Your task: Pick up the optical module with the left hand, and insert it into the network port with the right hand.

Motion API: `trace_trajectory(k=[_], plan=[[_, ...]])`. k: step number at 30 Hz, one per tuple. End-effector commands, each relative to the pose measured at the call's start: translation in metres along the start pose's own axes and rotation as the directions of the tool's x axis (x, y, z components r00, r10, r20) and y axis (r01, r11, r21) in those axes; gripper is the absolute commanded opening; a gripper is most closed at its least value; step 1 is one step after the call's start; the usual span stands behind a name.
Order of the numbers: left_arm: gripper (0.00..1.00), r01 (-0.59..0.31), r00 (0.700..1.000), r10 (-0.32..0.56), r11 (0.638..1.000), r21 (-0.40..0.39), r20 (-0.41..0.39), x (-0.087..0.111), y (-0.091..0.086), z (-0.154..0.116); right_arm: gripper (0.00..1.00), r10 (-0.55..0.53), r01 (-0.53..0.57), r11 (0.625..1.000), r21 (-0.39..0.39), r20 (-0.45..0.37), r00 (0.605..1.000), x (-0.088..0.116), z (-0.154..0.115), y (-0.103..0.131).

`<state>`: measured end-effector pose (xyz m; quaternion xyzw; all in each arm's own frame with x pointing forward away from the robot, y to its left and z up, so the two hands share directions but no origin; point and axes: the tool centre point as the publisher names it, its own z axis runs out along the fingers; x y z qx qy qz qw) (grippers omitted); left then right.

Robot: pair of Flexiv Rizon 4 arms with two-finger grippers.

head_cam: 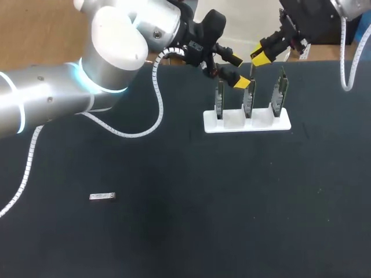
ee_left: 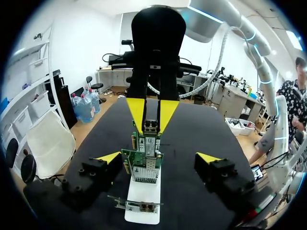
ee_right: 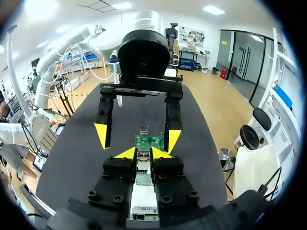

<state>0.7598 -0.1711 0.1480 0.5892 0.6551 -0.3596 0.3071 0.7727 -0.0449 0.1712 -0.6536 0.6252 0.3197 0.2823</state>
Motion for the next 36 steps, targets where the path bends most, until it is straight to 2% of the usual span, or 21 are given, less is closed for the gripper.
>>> trace_trajectory(k=[1, 20, 36], plan=[[1.0, 0.001, 1.0, -0.001, 1.0, 0.004, -0.006, -0.0011, 0.002, 0.0003, 0.0, 0.0, 0.0, 1.0, 0.003, -0.002, 1.0, 0.0016, 0.0028, 0.0011], [1.0, 0.001, 1.0, -0.001, 1.0, 0.004, -0.006, -0.0011, 0.002, 0.0003, 0.0, -0.008, 0.008, 1.0, 0.016, -0.006, 1.0, -0.0008, -0.0037, 0.0048], [1.0, 0.001, 1.0, -0.001, 1.0, 0.004, -0.006, -0.0011, 0.002, 0.0003, 0.0, -0.005, 0.005, 1.0, -0.009, -0.024, 1.0, 0.0043, 0.0003, 0.0026]])
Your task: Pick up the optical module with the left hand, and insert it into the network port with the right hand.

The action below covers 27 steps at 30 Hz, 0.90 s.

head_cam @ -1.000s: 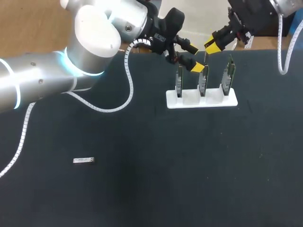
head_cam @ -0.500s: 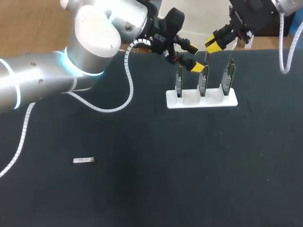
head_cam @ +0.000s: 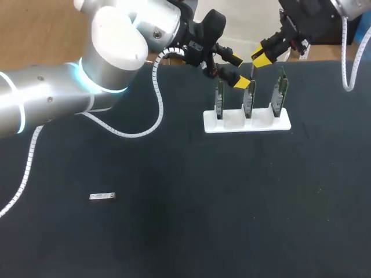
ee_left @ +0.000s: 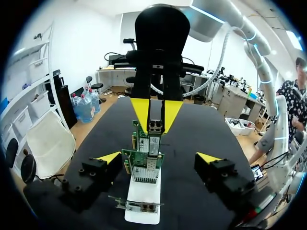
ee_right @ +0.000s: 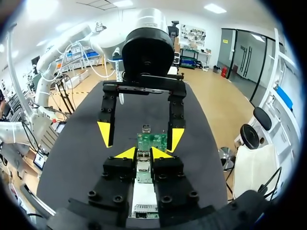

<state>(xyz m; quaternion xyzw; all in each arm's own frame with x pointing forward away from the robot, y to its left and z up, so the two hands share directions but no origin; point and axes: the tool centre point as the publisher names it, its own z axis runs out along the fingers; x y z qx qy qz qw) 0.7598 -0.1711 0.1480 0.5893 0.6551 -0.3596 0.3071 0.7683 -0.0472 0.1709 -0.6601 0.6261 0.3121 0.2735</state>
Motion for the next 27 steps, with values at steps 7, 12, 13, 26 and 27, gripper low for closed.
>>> trace_trajectory(k=[7, 12, 13, 26, 27], plan=[[1.0, 0.001, 1.0, -0.001, 1.0, 0.004, -0.006, -0.0011, 0.0019, 0.0002, 0.0, -0.009, 0.009, 1.0, 0.002, 0.011, 1.0, -0.0016, -0.0016, -0.0016], [1.0, 0.001, 1.0, -0.001, 1.0, 0.004, -0.006, -0.0011, 0.0019, 0.0002, 0.0, -0.012, 0.012, 1.0, 0.006, 0.01, 1.0, -0.0022, -0.0025, -0.0018], [1.0, 0.001, 1.0, -0.001, 1.0, 0.004, -0.006, -0.0011, 0.0019, 0.0002, 0.0, -0.011, 0.011, 1.0, 0.005, 0.009, 1.0, -0.002, -0.0022, -0.0018], [1.0, 0.001, 1.0, -0.001, 1.0, 0.004, -0.006, -0.0011, 0.0019, 0.0002, 0.0, 0.0, 0.0, 1.0, -0.001, 0.01, 1.0, 0.0008, 0.0021, -0.0025], [1.0, 0.001, 1.0, -0.001, 1.0, 0.004, -0.006, -0.0011, 0.0019, 0.0002, 0.0, 0.002, -0.002, 1.0, -0.001, 0.009, 1.0, 0.0011, 0.0023, -0.0026]])
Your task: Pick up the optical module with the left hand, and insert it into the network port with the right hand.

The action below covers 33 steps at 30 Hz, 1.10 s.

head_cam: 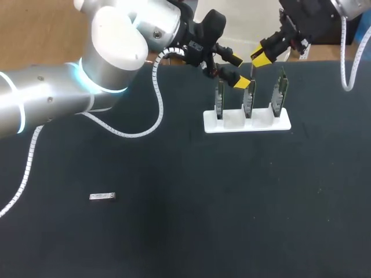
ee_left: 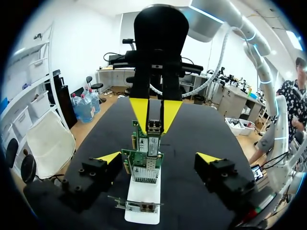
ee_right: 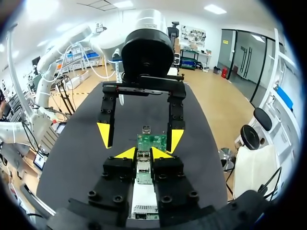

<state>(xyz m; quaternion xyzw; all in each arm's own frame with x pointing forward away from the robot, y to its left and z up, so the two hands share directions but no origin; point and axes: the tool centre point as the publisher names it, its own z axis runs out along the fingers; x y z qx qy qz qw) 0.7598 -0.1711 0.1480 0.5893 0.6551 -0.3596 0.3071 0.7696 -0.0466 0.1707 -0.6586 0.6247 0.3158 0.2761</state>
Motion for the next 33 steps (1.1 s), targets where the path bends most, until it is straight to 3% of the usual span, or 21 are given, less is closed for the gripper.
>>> trace_trajectory(k=[1, 33], plan=[[1.0, 0.001, 1.0, -0.001, 1.0, 0.004, -0.006, -0.0011, 0.0019, 0.0002, 0.0, 0.003, -0.003, 1.0, -0.001, -0.002, 1.0, 0.0017, 0.0019, -0.0012], [1.0, 0.001, 1.0, -0.001, 1.0, 0.004, -0.006, -0.0011, 0.0019, 0.0002, 0.0, -0.041, 0.041, 0.999, 0.007, 0.003, 0.999, -0.0034, -0.0057, -0.0002]])
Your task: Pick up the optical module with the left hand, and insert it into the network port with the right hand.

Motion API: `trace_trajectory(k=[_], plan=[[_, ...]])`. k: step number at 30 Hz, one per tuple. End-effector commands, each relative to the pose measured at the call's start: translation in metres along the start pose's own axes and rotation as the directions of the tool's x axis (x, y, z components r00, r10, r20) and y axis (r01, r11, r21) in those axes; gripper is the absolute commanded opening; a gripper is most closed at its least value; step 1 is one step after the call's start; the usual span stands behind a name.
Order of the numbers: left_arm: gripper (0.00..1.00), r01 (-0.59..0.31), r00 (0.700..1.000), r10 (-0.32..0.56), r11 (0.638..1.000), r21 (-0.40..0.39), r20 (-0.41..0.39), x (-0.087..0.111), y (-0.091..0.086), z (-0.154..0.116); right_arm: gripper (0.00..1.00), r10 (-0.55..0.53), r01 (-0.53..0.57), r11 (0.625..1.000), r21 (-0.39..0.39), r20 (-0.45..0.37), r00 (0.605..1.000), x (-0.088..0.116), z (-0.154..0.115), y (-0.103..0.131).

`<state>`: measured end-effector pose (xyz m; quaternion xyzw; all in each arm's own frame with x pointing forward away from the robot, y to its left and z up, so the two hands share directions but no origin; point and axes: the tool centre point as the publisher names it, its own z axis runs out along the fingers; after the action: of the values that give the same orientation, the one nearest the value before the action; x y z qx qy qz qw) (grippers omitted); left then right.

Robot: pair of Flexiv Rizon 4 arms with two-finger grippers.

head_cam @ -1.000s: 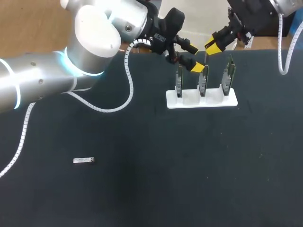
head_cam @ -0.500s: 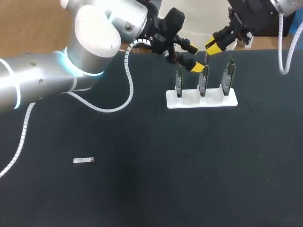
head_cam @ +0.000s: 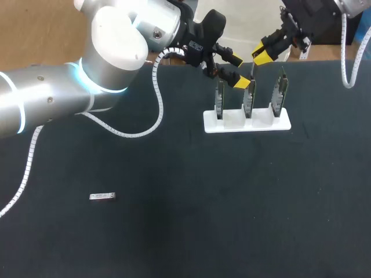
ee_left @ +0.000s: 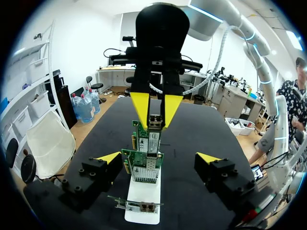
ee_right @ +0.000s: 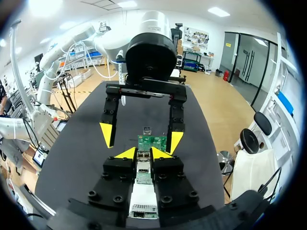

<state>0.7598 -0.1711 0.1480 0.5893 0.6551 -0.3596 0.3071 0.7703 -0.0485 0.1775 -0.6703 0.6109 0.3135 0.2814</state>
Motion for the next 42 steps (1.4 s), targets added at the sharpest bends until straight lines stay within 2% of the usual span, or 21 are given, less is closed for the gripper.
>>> trace_trajectory(k=[1, 9, 42], plan=[[1.0, 0.001, 1.0, -0.001, 1.0, 0.004, -0.006, -0.0011, 0.0019, 0.0002, 0.0, -0.004, 0.004, 1.0, 0.015, -0.001, 1.0, 0.0007, 0.0, 0.0002], [1.0, 0.001, 1.0, -0.001, 1.0, 0.004, -0.006, -0.0011, 0.0019, 0.0002, 0.0, -0.001, 0.001, 0.999, 0.034, 0.003, 1.0, 0.0011, -0.0004, 0.0003], [1.0, 0.001, 1.0, -0.001, 1.0, 0.004, -0.006, -0.0011, 0.0019, 0.0002, 0.0, 0.03, -0.03, 0.999, 0.015, -0.009, 1.0, 0.0084, 0.0075, -0.0006]])
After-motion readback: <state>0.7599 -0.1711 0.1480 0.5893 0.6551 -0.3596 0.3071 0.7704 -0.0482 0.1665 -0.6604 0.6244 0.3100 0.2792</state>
